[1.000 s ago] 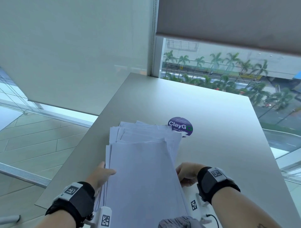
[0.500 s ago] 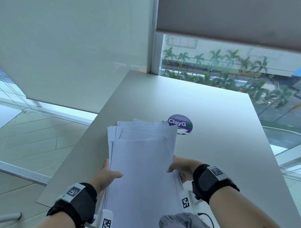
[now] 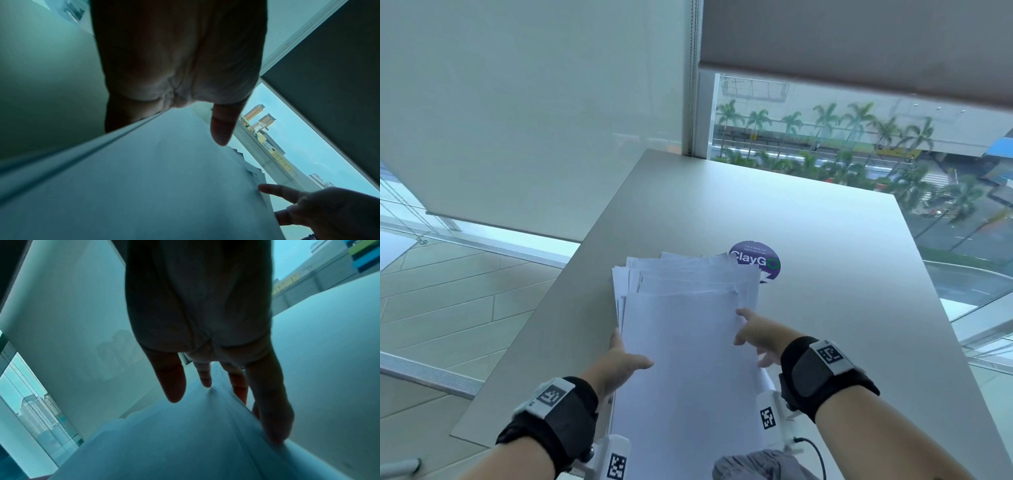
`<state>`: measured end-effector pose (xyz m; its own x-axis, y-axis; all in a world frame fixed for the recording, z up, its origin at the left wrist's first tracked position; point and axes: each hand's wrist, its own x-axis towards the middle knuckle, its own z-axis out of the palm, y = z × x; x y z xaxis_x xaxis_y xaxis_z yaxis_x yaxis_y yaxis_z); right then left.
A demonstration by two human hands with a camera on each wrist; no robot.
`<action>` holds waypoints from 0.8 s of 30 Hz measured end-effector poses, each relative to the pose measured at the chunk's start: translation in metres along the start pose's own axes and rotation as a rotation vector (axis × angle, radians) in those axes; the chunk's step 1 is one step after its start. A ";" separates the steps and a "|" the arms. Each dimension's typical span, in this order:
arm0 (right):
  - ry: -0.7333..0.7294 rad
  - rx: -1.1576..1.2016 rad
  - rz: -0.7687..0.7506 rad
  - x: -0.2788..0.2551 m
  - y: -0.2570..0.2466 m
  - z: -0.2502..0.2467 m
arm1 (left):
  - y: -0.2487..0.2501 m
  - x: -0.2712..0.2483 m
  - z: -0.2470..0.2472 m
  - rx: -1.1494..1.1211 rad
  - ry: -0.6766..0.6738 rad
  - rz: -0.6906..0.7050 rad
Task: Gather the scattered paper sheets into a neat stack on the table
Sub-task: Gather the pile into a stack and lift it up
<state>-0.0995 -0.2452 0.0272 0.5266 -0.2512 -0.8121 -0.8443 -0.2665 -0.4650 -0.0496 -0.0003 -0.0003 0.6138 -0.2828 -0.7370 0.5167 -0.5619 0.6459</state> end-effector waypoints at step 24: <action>0.106 0.107 0.067 -0.016 0.058 -0.012 | -0.004 0.003 0.024 -0.094 -0.071 -0.012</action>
<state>-0.1554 -0.2681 0.0175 0.4713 -0.3632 -0.8037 -0.8808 -0.1467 -0.4502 -0.0639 -0.0176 -0.0096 0.5651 -0.3331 -0.7548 0.5795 -0.4910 0.6505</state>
